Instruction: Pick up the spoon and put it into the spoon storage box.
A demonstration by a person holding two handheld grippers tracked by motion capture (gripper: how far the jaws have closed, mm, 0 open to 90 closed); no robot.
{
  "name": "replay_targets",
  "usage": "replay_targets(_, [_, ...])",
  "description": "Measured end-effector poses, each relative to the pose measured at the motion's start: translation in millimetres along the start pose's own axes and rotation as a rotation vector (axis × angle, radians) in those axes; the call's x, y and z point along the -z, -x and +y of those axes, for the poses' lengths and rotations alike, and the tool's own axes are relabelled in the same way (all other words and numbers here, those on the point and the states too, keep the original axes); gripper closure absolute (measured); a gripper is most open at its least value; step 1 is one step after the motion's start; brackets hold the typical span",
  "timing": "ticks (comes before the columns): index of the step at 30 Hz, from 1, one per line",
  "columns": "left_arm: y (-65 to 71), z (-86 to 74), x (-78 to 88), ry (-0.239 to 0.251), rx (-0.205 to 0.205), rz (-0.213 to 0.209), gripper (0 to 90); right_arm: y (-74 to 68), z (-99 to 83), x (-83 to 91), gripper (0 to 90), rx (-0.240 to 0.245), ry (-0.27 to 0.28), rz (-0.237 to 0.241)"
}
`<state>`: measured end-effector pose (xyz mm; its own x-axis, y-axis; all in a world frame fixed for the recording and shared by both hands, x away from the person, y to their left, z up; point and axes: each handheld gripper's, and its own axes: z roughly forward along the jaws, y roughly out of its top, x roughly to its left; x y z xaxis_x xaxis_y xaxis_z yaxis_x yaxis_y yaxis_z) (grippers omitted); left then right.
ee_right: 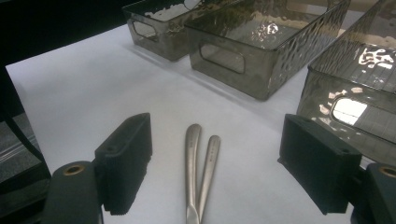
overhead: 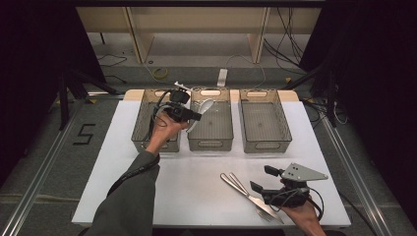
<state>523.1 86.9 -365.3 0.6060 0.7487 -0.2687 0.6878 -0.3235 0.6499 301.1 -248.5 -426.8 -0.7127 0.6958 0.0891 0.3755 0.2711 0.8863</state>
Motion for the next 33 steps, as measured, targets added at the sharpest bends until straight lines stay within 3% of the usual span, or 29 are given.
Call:
replay_targets(17, [-2.2,5.7,-27.6,-0.016,0.029,0.030,84.2,0.3,0.4,0.6,26.1,-0.004,0.005,0.001])
replay_targets(28, [-2.1,3.0,-40.9,-0.015,0.064,0.017,83.7,0.0,0.4,1.0,26.1,-0.005,0.005,0.003])
replay_targets(33, [-1.6,3.4,-45.7,-0.031,0.062,0.021,83.5,0.0,0.5,0.6,26.1,-0.005,0.002,0.003])
